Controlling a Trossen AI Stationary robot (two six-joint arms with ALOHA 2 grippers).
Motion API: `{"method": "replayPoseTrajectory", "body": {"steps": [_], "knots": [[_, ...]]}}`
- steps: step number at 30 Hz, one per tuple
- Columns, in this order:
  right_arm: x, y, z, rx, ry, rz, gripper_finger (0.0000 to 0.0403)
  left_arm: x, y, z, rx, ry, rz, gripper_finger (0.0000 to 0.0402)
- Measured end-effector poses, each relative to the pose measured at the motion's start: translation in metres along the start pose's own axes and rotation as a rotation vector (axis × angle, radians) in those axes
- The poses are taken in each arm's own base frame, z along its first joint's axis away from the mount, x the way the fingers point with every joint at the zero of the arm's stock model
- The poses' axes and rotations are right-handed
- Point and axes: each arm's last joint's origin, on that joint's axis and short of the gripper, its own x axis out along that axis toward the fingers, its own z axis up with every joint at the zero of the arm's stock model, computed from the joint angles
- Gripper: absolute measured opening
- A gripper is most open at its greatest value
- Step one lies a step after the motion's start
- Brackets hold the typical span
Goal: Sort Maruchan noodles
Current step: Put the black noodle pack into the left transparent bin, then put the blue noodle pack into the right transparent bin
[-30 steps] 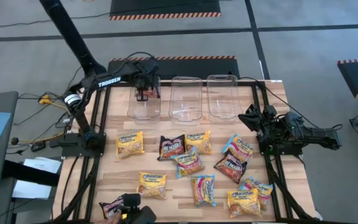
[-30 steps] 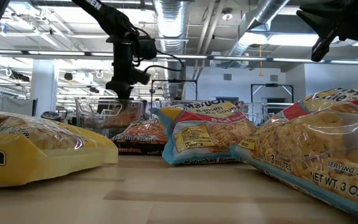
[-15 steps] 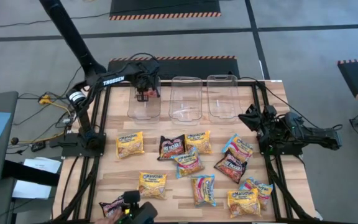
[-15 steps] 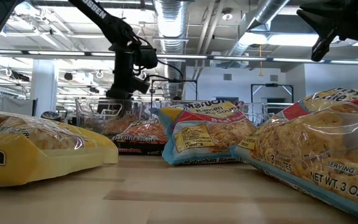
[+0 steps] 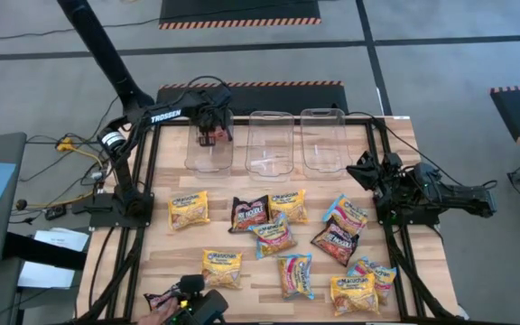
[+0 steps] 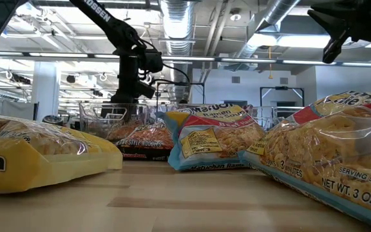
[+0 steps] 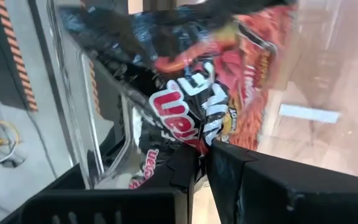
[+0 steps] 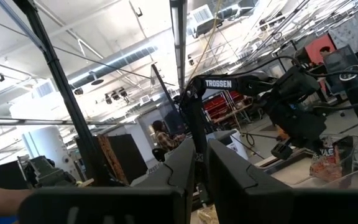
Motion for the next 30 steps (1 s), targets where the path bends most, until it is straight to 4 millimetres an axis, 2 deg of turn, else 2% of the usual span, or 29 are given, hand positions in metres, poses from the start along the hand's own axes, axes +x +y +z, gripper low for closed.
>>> {"method": "replayPoseTrajectory", "body": {"steps": [13, 19, 24, 30], "knots": [[0.0, 0.0, 0.0, 0.0, 0.0, -0.001, 0.0069, 0.0, 0.0, 0.0, -0.052, -0.003, -0.011, 0.0108], [0.0, -0.001, 0.002, 0.002, -0.036, -0.04, 0.0069, -0.004, -0.002, -0.005, -0.101, 0.058, -0.031, 0.0117], [-0.001, 0.004, 0.011, 0.009, -0.129, 0.008, 0.0069, -0.026, 0.006, -0.006, -0.179, 0.098, -0.086, 0.011], [0.0, 0.012, 0.026, -0.036, -0.205, 0.046, 0.0069, -0.069, 0.028, 0.0, -0.331, 0.001, -0.153, 0.0108]]}}
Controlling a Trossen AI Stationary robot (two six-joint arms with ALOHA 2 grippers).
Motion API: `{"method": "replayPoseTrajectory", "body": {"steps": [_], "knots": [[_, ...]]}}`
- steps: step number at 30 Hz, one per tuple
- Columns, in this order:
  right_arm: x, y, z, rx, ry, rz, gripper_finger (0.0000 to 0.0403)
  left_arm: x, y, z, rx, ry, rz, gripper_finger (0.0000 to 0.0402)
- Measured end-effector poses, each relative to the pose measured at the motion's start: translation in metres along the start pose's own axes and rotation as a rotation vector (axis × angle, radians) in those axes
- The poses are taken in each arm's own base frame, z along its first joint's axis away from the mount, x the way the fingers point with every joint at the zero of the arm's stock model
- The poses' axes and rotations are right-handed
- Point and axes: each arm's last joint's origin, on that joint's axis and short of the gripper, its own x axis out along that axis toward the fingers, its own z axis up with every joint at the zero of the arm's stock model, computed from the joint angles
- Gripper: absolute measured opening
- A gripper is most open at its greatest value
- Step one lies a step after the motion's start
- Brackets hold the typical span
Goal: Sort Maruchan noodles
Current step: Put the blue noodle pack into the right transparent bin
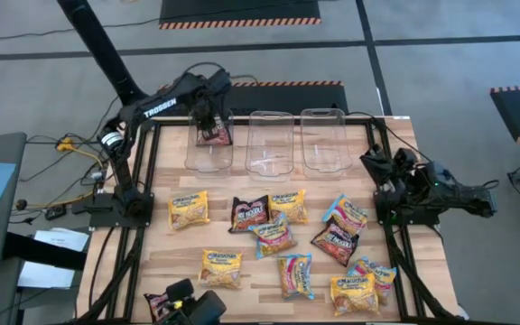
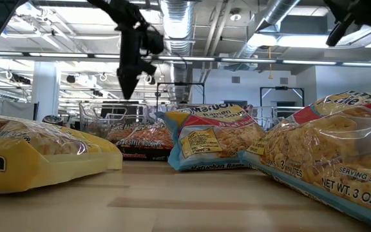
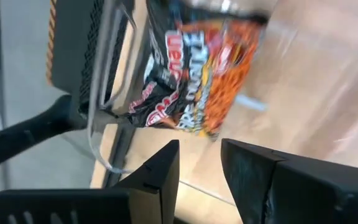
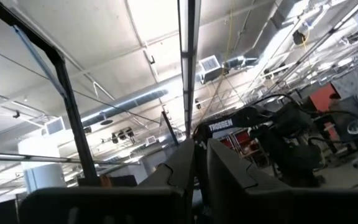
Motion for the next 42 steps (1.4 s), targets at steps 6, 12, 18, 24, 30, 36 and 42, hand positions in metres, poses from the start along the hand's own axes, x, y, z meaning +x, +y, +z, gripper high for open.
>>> {"method": "replayPoseTrajectory", "body": {"steps": [6, 12, 18, 24, 30, 36, 42], "knots": [[0.019, 0.011, 0.018, -0.018, 0.104, -0.022, 0.0069, -0.053, 0.006, 0.01, -0.084, -0.138, -0.062, 0.0107], [0.046, 0.019, 0.026, -0.065, 0.366, -0.092, 0.0069, -0.099, 0.001, 0.012, -0.111, -0.239, -0.1, 0.0107], [0.074, 0.027, 0.037, -0.157, 0.446, -0.071, 0.007, -0.129, -0.011, 0.008, -0.131, -0.272, -0.127, 0.0107], [0.094, 0.034, 0.043, -0.179, 0.533, -0.046, 0.008, -0.145, -0.03, 0.004, -0.124, -0.284, -0.159, 0.0107], [0.113, 0.037, 0.041, -0.174, 0.607, -0.029, 0.0136, -0.168, -0.046, -0.007, -0.13, -0.339, -0.182, 0.0107], [0.133, 0.034, 0.031, -0.238, 0.664, -0.012, 0.0201, -0.194, -0.057, -0.026, -0.158, -0.41, -0.205, 0.0107], [0.15, 0.028, 0.01, -0.22, 0.739, 0.013, 0.0226, -0.218, -0.062, -0.049, -0.195, -0.465, -0.21, 0.0107]]}}
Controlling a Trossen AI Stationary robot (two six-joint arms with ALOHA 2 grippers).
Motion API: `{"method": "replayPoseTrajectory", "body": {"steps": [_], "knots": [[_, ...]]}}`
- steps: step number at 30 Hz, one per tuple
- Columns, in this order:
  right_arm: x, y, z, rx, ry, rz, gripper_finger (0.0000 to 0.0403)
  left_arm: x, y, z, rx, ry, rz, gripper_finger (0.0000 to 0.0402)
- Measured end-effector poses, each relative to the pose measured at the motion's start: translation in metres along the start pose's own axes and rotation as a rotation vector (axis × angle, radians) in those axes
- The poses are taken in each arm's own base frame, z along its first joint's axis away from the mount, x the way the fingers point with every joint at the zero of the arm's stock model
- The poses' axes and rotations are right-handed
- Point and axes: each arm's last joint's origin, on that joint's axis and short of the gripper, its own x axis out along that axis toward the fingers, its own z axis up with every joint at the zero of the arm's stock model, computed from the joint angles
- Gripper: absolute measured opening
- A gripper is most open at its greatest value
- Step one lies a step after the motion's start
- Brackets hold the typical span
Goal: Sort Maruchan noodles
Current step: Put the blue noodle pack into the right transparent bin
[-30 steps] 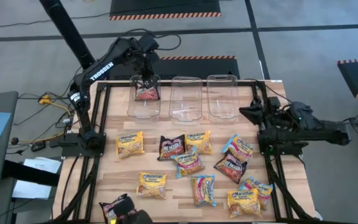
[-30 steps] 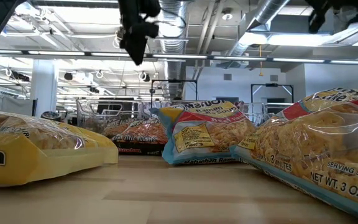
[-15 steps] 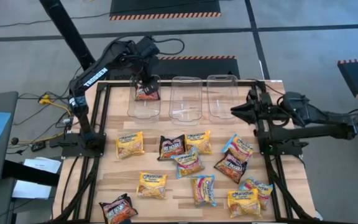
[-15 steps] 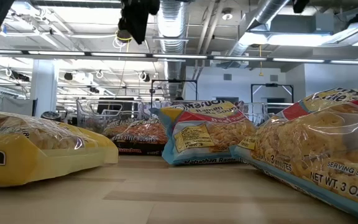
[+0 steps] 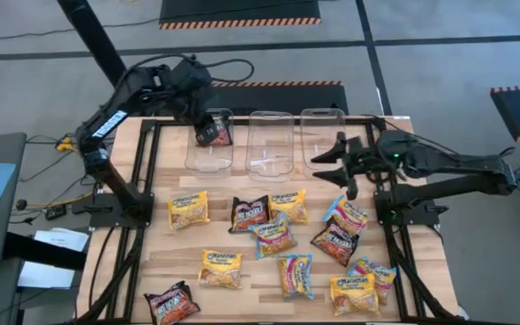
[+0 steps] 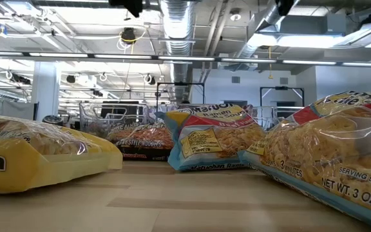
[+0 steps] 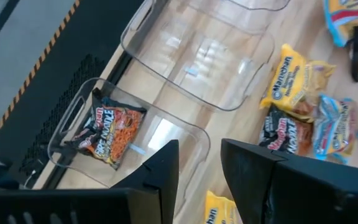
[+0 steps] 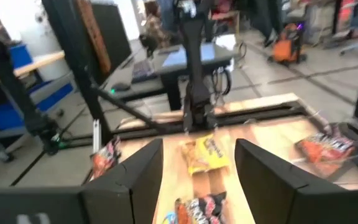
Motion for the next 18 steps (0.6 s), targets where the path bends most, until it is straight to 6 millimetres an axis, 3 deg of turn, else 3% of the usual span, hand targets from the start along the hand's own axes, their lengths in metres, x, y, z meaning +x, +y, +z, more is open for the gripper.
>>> {"method": "replayPoseTrajectory", "body": {"steps": [10, 18], "knots": [[0.052, -0.008, -0.009, 0.013, 0.156, 0.052, 0.0225, -0.046, -0.008, -0.02, -0.013, -0.125, 0.075, 0.0107], [0.089, -0.013, -0.016, 0.028, 0.265, 0.106, 0.0224, -0.057, -0.021, -0.03, -0.005, -0.135, 0.093, 0.0107]]}}
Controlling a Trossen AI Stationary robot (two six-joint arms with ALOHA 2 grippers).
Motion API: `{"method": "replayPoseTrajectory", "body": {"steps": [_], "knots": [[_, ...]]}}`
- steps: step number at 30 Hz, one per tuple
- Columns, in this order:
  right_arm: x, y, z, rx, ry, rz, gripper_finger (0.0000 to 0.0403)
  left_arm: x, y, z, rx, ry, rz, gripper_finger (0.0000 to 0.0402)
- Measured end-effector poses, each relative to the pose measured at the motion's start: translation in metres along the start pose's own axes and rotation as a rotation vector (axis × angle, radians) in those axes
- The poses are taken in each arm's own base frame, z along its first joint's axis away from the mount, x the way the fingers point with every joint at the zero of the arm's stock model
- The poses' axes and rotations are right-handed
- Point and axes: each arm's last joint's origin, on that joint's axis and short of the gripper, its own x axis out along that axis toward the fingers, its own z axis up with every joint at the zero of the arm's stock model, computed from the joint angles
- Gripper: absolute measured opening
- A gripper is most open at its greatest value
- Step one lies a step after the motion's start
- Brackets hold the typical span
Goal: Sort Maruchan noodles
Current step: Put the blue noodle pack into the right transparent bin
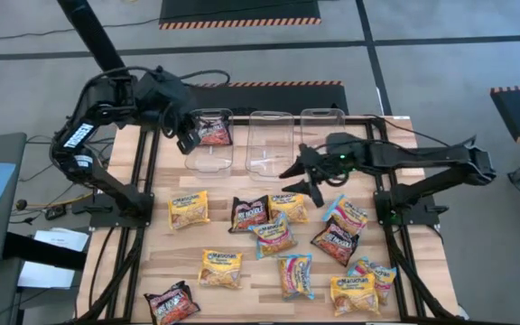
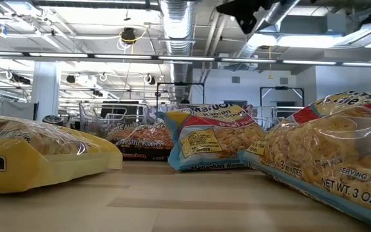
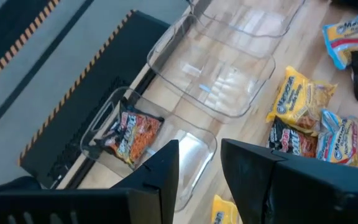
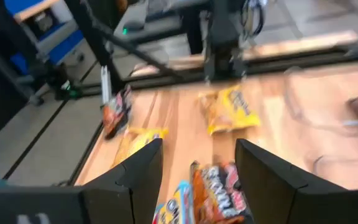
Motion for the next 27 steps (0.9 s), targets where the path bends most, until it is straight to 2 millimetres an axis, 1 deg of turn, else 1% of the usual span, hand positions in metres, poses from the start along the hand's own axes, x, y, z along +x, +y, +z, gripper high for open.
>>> {"method": "replayPoseTrajectory", "body": {"steps": [2, 7, 9, 13, 15, 17, 19, 21, 27], "knots": [[0.01, -0.003, -0.001, 0.008, 0.029, 0.001, 0.0224, 0.0, -0.007, -0.002, 0.022, 0.004, 0.009, 0.0107], [0.034, -0.009, -0.008, 0.033, 0.108, 0.042, 0.0224, 0.011, -0.025, -0.012, 0.071, 0.029, 0.054, 0.0107], [0.042, -0.009, -0.012, 0.037, 0.133, 0.049, 0.0224, 0.013, -0.029, -0.02, 0.075, 0.028, 0.055, 0.0107], [0.06, -0.009, -0.018, 0.048, 0.18, 0.083, 0.0224, 0.023, -0.037, -0.038, 0.086, 0.033, 0.035, 0.0107], [0.07, -0.009, -0.021, 0.048, 0.195, 0.093, 0.0224, 0.028, -0.038, -0.05, 0.075, 0.03, 0.026, 0.0107], [0.075, -0.009, -0.029, 0.06, 0.237, 0.105, 0.0224, 0.032, -0.038, -0.062, 0.052, 0.028, 0.006, 0.0107], [0.084, -0.01, -0.034, 0.062, 0.252, 0.111, 0.0224, 0.037, -0.037, -0.075, 0.025, 0.025, -0.018, 0.0107], [0.089, -0.01, -0.045, 0.082, 0.317, 0.108, 0.0224, 0.043, -0.037, -0.086, -0.003, 0.018, -0.041, 0.0107], [0.108, -0.005, -0.067, 0.089, 0.406, 0.125, 0.0224, 0.058, -0.034, -0.115, -0.042, 0.013, -0.054, 0.0107]]}}
